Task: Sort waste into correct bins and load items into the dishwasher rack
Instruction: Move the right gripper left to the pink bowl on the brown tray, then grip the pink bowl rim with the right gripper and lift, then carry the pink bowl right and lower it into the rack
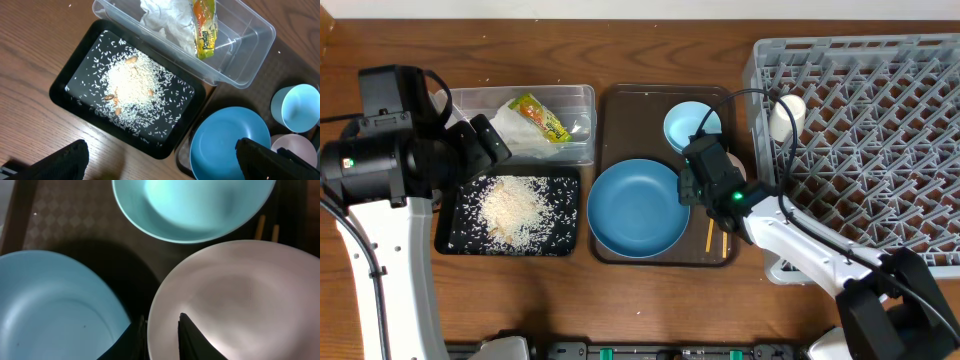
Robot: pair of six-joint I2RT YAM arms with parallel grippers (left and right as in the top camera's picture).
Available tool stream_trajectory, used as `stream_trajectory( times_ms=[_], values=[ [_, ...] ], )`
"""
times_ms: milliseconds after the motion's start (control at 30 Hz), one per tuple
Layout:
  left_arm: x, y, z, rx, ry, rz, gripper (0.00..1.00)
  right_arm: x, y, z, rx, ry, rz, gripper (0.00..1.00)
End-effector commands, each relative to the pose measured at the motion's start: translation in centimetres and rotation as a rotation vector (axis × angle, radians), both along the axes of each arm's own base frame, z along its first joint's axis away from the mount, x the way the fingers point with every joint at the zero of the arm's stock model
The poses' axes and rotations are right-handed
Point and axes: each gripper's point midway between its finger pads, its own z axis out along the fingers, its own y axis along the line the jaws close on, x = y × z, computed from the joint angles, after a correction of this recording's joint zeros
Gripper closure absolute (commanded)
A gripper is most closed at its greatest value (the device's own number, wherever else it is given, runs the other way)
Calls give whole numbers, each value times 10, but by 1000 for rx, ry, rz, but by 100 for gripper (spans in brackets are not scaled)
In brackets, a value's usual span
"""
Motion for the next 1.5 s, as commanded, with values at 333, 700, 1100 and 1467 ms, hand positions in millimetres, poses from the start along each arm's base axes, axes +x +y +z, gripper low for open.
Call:
stream_trajectory(
  times_ms=[333, 700, 1100, 1467],
  values=[
    [-1, 4, 0, 16, 5, 7, 4, 1, 0, -23, -23, 20, -42, 89],
    [-1, 4, 0, 16, 5, 7, 4, -1, -5, 54, 60, -114, -41, 99],
    [-1, 4, 0, 16, 5, 7, 4, -34, -36, 167, 363, -234, 269, 99],
    [-1, 4, 0, 16, 5, 7, 4, -30, -94, 166, 648, -209, 436, 99]
  ],
)
